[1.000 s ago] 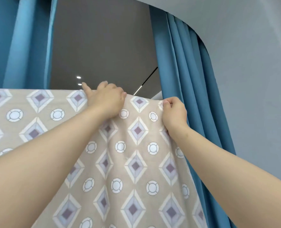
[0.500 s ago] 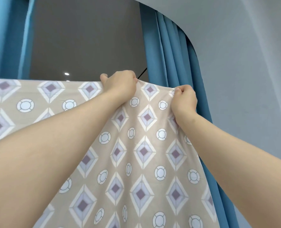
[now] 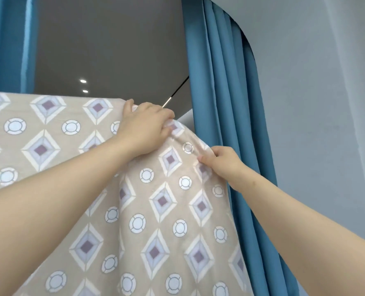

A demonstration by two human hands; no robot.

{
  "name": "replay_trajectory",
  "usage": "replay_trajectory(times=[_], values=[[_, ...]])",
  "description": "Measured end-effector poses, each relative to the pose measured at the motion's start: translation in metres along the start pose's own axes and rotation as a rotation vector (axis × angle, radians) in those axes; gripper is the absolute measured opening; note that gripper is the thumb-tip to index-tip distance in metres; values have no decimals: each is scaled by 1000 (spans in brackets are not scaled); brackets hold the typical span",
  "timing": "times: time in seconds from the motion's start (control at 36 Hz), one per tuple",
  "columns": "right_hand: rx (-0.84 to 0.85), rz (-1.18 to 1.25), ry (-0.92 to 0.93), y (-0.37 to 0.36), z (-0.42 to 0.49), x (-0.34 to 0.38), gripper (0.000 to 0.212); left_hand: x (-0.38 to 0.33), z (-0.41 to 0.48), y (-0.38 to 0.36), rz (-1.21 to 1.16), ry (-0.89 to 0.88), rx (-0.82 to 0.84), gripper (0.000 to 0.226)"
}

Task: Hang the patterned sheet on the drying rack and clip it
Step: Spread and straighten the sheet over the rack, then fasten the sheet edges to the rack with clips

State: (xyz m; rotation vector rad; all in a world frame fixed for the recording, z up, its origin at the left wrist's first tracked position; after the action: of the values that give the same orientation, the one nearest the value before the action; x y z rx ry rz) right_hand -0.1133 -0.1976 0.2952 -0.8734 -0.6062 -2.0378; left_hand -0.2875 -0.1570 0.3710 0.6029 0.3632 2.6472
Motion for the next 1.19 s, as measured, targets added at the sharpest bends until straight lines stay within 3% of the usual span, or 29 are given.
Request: replay_trajectory(times=[0.08, 0.14, 0.17, 0.28, 0.42, 0.47, 0.58, 0.64, 0.75, 0.81, 0.86, 0.92, 0.94, 1.06, 1.08, 1.19], values=[[-132, -74, -19, -4, -5, -16, 24, -7, -32, -8, 60, -90, 39, 41], [-34, -52, -163, -11, -22, -32, 53, -14, -55, -14, 39, -97, 36, 43], [22, 10, -225, -14, -34, -39, 57, -17, -67, -17, 5, -88, 5, 41], [325, 216, -363, -26, -84, -67, 36, -25, -111, -29, -86, -28, -113, 41], [432, 146, -443, -32, -123, -97, 18, -39, -151, -43, -207, 44, -97, 40], [371, 80, -386, -26, -128, -99, 4, -42, -164, -43, -255, 106, -128, 38], [-175, 21, -193, 2, -126, -110, 32, -43, -186, -39, -425, 314, -143, 44], [-293, 87, -199, 5, -135, -115, 13, -45, -198, -38, -577, 434, -120, 50], [-29, 240, -472, -12, -171, -126, 41, -65, -227, -41, -819, 551, 4, 54], [137, 164, -599, -22, -194, -135, 37, -76, -246, -44, -868, 600, 96, 55], [229, -2, -677, -27, -211, -147, 19, -82, -263, -47, -862, 637, 152, 52], [199, -118, -673, -25, -217, -158, 2, -85, -273, -49, -845, 668, 189, 44], [141, -153, -647, -23, -217, -161, 8, -86, -278, -49, -848, 688, 206, 41], [-270, -227, -494, -5, -215, -166, 11, -89, -293, -49, -812, 699, 225, 35], [-276, -180, -496, -5, -217, -167, 10, -89, -297, -48, -786, 681, 224, 33], [46, 94, -683, -26, -231, -165, 60, -100, -309, -43, -614, 467, 139, 17]])
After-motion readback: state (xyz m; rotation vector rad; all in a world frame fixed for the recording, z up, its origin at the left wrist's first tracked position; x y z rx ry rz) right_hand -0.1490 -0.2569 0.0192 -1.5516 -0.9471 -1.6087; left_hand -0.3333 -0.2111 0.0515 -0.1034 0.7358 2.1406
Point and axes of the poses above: each hand's wrist, its own z-axis towards the middle knuckle, its own y-axis out of the back of the hand, x = y × z, the point moved 3 cm from there along z, towards the middle knuckle, and after that the axes turned 10 degrees about z, right-handed, at the moved point
